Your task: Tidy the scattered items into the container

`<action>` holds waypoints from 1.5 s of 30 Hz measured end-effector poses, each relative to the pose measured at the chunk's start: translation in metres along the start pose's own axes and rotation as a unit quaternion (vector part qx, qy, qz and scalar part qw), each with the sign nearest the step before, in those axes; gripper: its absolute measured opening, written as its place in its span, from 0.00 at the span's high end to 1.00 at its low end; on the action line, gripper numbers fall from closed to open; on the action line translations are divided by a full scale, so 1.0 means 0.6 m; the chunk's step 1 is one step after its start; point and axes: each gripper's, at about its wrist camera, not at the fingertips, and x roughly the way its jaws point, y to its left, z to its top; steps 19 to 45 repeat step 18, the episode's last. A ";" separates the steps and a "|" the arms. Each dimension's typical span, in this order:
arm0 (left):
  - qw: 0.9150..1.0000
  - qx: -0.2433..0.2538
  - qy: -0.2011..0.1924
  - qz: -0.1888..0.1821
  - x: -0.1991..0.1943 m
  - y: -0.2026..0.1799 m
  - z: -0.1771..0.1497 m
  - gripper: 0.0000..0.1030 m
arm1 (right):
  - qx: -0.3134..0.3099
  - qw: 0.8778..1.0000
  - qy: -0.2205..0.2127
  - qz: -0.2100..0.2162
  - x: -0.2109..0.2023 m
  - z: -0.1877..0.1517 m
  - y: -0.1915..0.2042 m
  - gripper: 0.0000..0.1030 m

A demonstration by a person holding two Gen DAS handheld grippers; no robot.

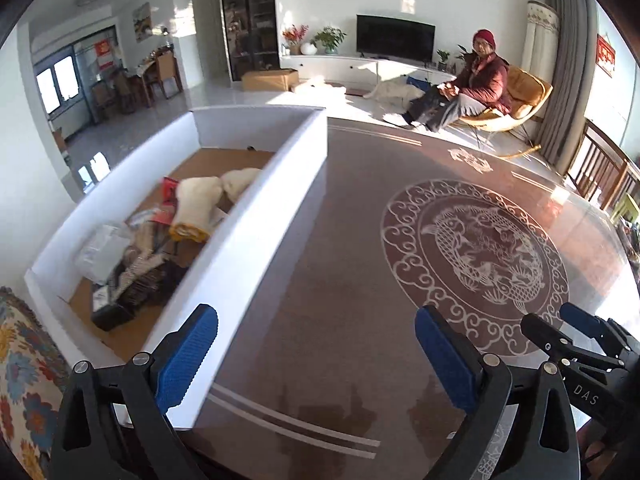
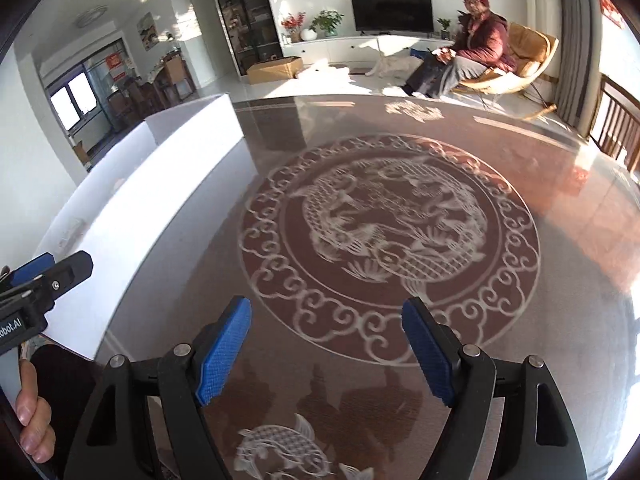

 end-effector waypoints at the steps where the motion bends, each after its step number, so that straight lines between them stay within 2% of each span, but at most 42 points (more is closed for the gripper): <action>1: 1.000 -0.008 -0.003 0.021 -0.011 0.028 0.008 0.02 | -0.023 1.000 -0.009 0.014 -0.010 0.025 0.043 0.24; 6: 0.993 -0.056 -0.002 0.101 -0.017 0.156 0.041 0.02 | -0.119 0.990 -0.029 0.072 -0.019 0.105 0.230 0.24; 9: 0.990 -0.080 0.013 0.117 -0.009 0.218 0.040 0.02 | -0.158 0.984 -0.034 0.076 -0.005 0.128 0.307 0.24; 12: 0.987 -0.104 0.029 0.122 0.002 0.262 0.033 0.02 | -0.191 0.979 -0.028 0.072 0.018 0.139 0.363 0.24; 15: 0.985 -0.141 0.046 0.086 0.017 0.295 0.030 0.02 | -0.218 0.973 -0.021 0.069 0.038 0.143 0.405 0.24; 18: 0.983 -0.169 0.025 0.074 0.018 0.310 0.027 0.02 | -0.242 0.968 -0.018 0.064 0.056 0.146 0.438 0.24; 45: 0.983 -0.169 0.025 0.074 0.018 0.310 0.027 0.02 | -0.242 0.968 -0.018 0.064 0.056 0.146 0.438 0.24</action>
